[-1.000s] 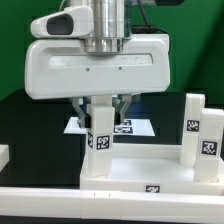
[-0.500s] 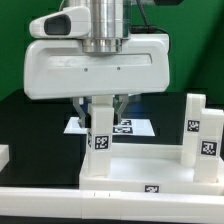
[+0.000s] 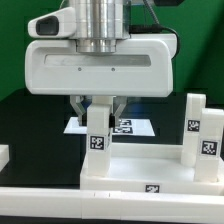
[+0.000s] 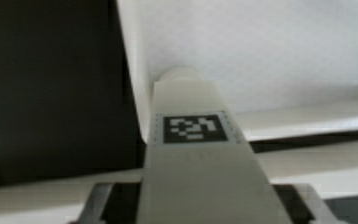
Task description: Assemble desk
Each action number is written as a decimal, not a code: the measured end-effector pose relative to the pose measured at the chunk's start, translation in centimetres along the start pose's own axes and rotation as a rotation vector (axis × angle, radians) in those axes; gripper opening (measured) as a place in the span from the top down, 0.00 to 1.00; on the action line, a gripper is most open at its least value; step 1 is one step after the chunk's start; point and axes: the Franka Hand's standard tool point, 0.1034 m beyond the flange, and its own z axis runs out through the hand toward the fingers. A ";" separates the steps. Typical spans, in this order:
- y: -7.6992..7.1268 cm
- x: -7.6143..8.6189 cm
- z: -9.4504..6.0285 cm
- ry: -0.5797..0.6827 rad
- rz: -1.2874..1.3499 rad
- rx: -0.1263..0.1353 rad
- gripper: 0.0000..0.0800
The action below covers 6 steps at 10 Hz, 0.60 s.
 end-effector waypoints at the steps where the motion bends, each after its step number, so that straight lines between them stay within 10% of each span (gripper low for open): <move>1: 0.0 0.0 0.0 0.000 0.110 0.000 0.64; 6: 0.0 -0.1 0.2 -0.008 0.621 0.006 0.64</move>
Offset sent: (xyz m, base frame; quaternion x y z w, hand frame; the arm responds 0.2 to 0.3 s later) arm -0.0053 0.0060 -0.0077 -0.0001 -0.0293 0.2254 0.9738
